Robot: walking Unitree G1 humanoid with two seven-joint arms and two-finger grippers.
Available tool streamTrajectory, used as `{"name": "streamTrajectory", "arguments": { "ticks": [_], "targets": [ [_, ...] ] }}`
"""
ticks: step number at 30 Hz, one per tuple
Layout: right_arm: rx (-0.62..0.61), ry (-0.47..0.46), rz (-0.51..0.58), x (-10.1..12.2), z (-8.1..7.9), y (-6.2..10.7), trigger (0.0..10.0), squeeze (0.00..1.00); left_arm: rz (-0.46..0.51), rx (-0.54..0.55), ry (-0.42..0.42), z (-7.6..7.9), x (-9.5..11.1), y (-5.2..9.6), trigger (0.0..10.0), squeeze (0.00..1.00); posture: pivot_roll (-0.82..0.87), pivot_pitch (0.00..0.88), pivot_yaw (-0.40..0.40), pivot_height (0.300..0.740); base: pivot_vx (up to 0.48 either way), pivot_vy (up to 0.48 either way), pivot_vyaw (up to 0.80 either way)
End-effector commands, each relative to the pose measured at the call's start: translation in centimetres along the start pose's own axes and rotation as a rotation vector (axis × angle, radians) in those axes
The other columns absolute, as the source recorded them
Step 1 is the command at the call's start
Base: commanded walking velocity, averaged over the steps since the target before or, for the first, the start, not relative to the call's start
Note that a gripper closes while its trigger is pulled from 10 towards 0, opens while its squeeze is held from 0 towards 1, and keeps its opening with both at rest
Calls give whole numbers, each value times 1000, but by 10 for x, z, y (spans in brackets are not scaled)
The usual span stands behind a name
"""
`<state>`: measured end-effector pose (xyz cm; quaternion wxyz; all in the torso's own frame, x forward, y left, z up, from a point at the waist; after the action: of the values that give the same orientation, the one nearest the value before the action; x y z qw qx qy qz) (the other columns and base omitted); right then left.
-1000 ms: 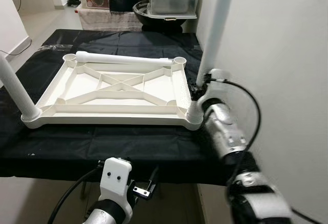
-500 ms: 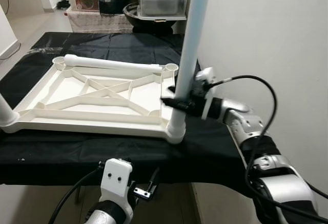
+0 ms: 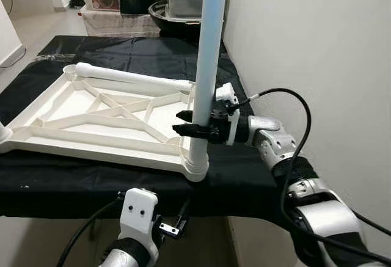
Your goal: Building children table
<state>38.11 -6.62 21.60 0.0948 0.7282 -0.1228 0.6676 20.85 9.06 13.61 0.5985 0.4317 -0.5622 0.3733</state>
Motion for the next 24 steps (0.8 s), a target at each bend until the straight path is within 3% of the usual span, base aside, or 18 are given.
{"name": "streamTrajectory", "arguments": {
  "ticks": [1, 4, 6, 8, 9, 10, 11, 12, 13, 14, 18, 19, 20, 22, 24],
  "targets": [
    [-164, -19, 54, 1, 13, 7, 0, 0, -17, 2, 2, 0, -4, 1, 10000, 0, 132, 93, -68, 740, 0, 0, 0],
    [-227, -12, 65, 1, 18, 9, 0, 0, -18, 3, 1, 0, -4, 1, 10000, 0, 132, 93, -68, 740, 0, 0, 0],
    [-645, -10, 51, -11, 46, 27, 0, 0, -27, 1, -19, -1, -6, -1, 10000, 0, 120, 85, -62, 740, 0, 0, 0],
    [-645, -10, 51, -11, 46, 27, 0, 0, -27, 1, -19, -1, -6, -1, 10000, 0, 120, 85, -62, 740, 0, 0, 0],
    [-852, -6, 50, -17, 56, 41, 0, 0, -28, -6, -32, 0, -7, -2, 10000, 0, 119, 83, -61, 740, 0, 0, 0],
    [-852, -6, 50, -17, 56, 41, 0, 0, -28, -6, -32, 0, -7, -2, 10000, 0, 119, 83, -61, 740, 0, 0, 0],
    [-1122, -13, 65, -24, 63, 62, 0, 0, -28, -15, -44, 1, -7, -3, 10000, 0, 117, 78, -60, 740, 0, 0, 0],
    [-1122, -13, 65, -24, 63, 62, 0, 0, -28, -15, -44, 1, -7, -3, 10000, 0, 117, 78, -60, 740, 0, 0, 0],
    [-1347, -37, 97, -29, 60, 78, 0, 0, -28, -19, -48, 1, -8, -4, 10000, 0, 118, 75, -60, 740, 0, 0, 0],
    [-1486, -59, 116, -33, 55, 90, 0, 0, -28, -20, -48, 1, -8, -5, 10000, 0, 117, 75, -60, 740, 0, 0, 0],
    [-1626, -110, 141, -39, 43, 89, 0, 0, -30, -20, -49, 1, -8, -5, 10000, 0, 124, 73, -62, 740, 0, 0, 0],
    [-1626, -110, 141, -39, 43, 89, 0, 0, -30, -20, -49, 1, -8, -5, 10000, 0, 124, 73, -62, 740, 0, 0, 0],
    [-1623, -120, 143, -39, 39, 78, 0, 0, -31, -25, -55, 2, -9, -4, 10000, 0, 124, 71, -63, 740, 0, 0, 0],
    [-1623, -120, 143, -39, 39, 78, 0, 0, -31, -25, -55, 2, -9, -4, 10000, 0, 124, 71, -63, 740, 0, 0, 0],
    [-1509, -118, 214, -32, 32, 51, 10000, 0, -32, -33, -60, 4, -9, -4, 10000, 0, 121, 68, -62, 740, 0, 0, 0]
  ]
}}
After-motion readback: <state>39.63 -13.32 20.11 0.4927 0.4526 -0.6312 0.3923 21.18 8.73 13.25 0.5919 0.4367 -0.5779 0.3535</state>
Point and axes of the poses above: a point about 5 cm out from each wrist's last joint towards the gripper, its own y axis pointing back from the gripper into the wrist, its own x axis along the axis of the wrist's last joint, z = x × y, the point moved 3 cm from there along -y, pointing out of the wrist towards the gripper, and after that the axes turned 6 degrees about -y, right-handed, at the moved point
